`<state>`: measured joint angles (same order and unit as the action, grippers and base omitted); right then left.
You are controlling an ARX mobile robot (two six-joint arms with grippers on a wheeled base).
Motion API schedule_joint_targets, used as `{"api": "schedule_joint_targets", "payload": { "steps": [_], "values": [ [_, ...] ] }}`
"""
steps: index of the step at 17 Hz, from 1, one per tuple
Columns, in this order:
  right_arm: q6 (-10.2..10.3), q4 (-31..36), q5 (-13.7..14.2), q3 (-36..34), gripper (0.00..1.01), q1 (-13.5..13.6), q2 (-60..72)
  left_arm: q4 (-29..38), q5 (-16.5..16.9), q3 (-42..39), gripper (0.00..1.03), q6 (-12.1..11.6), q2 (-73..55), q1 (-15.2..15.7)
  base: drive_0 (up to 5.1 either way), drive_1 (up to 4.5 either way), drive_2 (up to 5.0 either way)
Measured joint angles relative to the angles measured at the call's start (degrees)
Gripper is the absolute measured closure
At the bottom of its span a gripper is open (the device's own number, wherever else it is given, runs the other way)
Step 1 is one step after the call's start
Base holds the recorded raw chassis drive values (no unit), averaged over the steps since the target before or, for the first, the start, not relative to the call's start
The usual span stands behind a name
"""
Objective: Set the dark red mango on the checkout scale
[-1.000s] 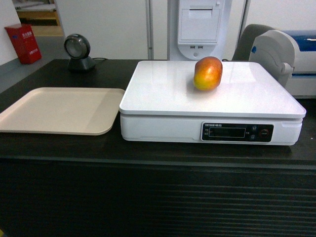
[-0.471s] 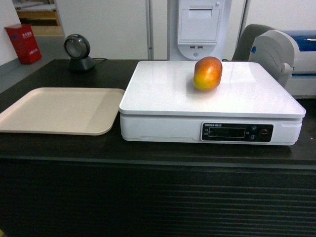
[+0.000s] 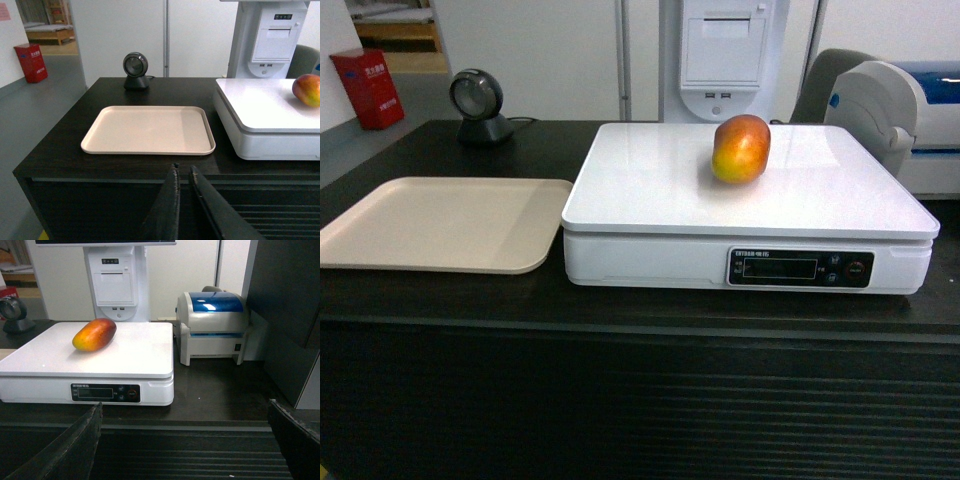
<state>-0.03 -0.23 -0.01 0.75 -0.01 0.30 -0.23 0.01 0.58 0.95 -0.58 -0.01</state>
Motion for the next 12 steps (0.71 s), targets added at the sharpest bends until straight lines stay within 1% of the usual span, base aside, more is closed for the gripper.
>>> {"api": "schedule_joint_targets", "payload": {
  "steps": [1,2,3,5,9,10,12],
  "values": [
    [0.0,0.02,0.0,0.0,0.03,0.0,0.0,0.02,-0.02,0.0,0.87,0.0,0.0,0.0,0.0,0.0,0.0],
    [0.0,0.02,0.0,0.0,0.03,0.0,0.0,0.02,-0.02,0.0,0.78,0.0,0.0,0.0,0.0,0.0,0.0],
    [0.0,0.02,0.0,0.0,0.03,0.0,0.0,0.02,-0.02,0.0,0.67,0.0,0.0,0.0,0.0,0.0,0.0],
    [0.0,0.02,0.0,0.0,0.03,0.0,0.0,0.02,-0.02,0.0,0.42,0.0,0.0,0.0,0.0,0.0,0.0],
    [0.0,0.02,0.0,0.0,0.03,0.0,0.0,0.02,-0.02,0.0,0.06,0.0,0.0,0.0,0.0,0.0,0.0],
    [0.0,0.02,0.0,0.0,0.03,0.0,0.0,0.02,-0.02,0.0,0.04,-0.09,0.0,0.0,0.0,0.0,0.0],
    [0.0,0.02,0.0,0.0,0.03,0.0,0.0,0.02,-0.02,0.0,0.05,-0.09,0.0,0.0,0.0,0.0,0.0]
  ]
}}
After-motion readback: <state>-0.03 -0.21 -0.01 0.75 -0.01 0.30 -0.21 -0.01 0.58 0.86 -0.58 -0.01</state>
